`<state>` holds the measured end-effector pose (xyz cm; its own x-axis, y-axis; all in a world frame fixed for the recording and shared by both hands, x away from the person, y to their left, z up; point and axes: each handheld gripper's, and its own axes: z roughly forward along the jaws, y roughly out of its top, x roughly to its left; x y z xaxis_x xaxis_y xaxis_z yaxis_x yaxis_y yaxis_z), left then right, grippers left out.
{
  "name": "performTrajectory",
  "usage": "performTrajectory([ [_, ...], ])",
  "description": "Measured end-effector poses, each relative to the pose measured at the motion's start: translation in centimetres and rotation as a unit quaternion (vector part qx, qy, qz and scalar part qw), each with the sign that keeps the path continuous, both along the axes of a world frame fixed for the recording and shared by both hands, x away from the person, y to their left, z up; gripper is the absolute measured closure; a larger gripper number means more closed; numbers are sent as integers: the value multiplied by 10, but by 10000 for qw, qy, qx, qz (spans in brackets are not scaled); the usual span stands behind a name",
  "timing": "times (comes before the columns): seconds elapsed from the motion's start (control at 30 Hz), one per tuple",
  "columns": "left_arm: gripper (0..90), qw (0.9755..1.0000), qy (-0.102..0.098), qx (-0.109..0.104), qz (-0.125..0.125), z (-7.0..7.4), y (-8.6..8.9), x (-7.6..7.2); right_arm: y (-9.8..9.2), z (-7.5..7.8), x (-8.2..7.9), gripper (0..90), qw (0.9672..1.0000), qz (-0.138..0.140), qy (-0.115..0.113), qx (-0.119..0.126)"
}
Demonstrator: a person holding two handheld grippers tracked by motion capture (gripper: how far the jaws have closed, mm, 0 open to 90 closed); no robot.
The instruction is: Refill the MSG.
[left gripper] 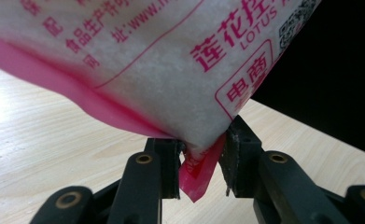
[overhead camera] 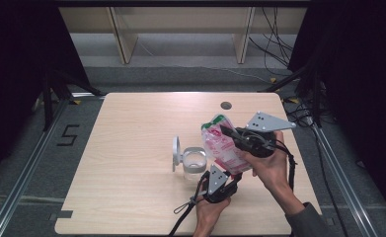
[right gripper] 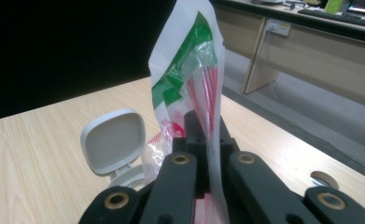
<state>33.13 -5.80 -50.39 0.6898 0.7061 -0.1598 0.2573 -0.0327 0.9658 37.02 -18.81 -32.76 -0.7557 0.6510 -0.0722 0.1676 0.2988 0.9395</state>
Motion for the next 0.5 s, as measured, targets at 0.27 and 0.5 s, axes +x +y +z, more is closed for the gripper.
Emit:
performTrajectory([
  [0.27, 699, 9997, -87, -224, -6, 5, 4, 5, 18, 4, 15, 900, 9996, 143, 203, 119],
  [0.5, 702, 9998, -46, -207, 35, 2, 5, 5, 27, -1, 20, 900, 9991, 168, 378, 128],
])
